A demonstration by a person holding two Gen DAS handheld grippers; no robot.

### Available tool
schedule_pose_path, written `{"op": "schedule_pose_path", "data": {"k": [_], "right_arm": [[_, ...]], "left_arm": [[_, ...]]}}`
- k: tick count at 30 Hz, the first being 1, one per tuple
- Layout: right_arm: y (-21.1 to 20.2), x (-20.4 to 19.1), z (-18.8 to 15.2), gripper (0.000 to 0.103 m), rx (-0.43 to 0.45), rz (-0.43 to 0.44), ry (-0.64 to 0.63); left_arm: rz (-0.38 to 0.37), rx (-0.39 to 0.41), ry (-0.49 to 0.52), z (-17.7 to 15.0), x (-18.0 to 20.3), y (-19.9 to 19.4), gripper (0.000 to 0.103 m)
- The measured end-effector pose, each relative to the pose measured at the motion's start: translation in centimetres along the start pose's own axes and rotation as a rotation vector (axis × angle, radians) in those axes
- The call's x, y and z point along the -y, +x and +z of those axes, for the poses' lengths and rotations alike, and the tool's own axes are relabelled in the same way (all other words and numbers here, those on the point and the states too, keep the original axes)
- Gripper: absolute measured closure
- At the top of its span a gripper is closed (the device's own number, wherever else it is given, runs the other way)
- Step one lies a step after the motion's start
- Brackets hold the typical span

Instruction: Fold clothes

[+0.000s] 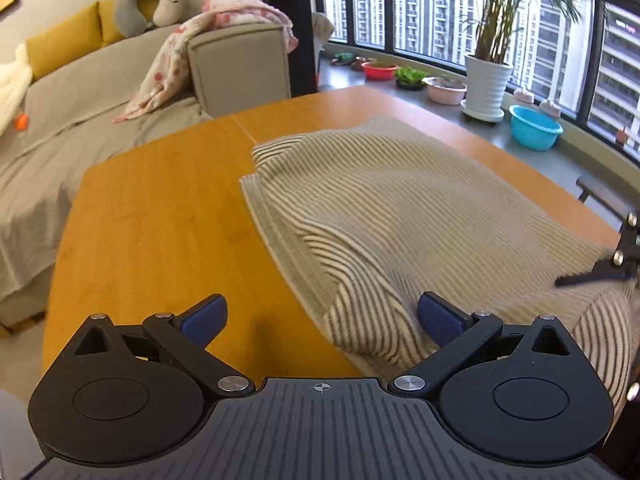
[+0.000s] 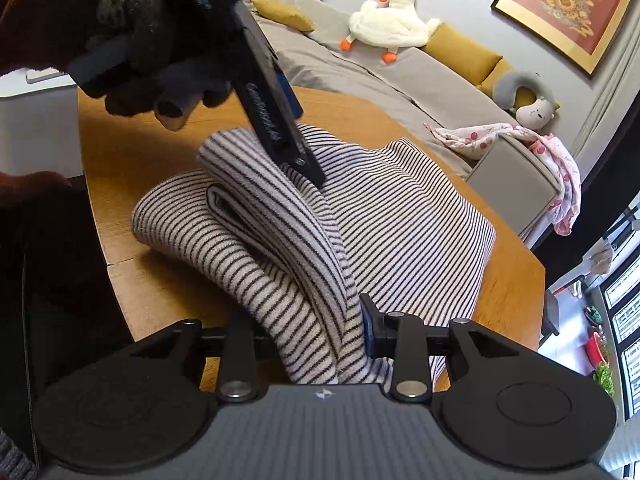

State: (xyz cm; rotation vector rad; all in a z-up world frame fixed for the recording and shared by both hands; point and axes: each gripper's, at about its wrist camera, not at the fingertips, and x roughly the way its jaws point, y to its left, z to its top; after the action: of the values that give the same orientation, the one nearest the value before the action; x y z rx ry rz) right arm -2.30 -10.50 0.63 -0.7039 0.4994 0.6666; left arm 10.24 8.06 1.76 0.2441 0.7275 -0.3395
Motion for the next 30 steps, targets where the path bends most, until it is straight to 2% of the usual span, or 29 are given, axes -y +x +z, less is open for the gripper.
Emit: {"op": "schedule_pose_path", "data": {"k": [4, 5, 6, 10, 14, 17, 20, 23, 27, 30], "right_arm": [[0.0, -0.2, 0.1, 0.07, 0.007, 0.005, 0.005], [0.0, -0.3, 0.1, 0.069, 0.009, 0.003, 0.006], [0.0, -0.2, 0.1, 0.069, 0.01, 0.004, 0.011], [0.0, -0.2, 0.0, 0.069, 0.014, 0.007, 0.022], [0.0, -0.4, 0.1, 0.07, 0.013, -0.001, 0.012], [-0.7, -0.5, 0.2, 0.072, 0.005, 0.008, -0.025], [-1.9, -0.3, 0.5, 0.073, -0.005, 0.027, -0.068], [-3.8, 0.9, 1.6, 0.075, -0.003, 0.028, -0.076], [-6.9, 3.7, 4.5, 0.076, 0.025, 0.014, -0.077], [-8.5, 5.3, 6.6, 0.076, 0.029, 0.068, -0.123]], "left_arm": [[0.064, -0.008, -0.001, -0.8, -1.6, -1.5, 0.0], [0.099, 0.001, -0.002, -0.9, -1.8, -2.0, 0.0], [0.1, 0.019, -0.014, -0.7, -2.1, -2.7, 0.0], [0.005, 0.117, -0.106, 0.9, -2.9, -4.7, 0.0], [-0.018, 0.145, -0.029, 2.3, -0.6, -3.4, 0.0], [-0.018, 0.101, 0.034, 2.4, 0.9, -1.1, 0.0], [-0.021, 0.062, 0.049, 2.0, 1.3, 1.1, 0.0], [-0.11, 0.045, 0.019, 1.5, 0.9, 2.0, 0.0], [-0.22, 0.067, -0.031, 1.3, -0.9, 1.9, 0.0], [-0.215, 0.107, -0.056, 2.2, -2.3, 2.1, 0.0]]}}
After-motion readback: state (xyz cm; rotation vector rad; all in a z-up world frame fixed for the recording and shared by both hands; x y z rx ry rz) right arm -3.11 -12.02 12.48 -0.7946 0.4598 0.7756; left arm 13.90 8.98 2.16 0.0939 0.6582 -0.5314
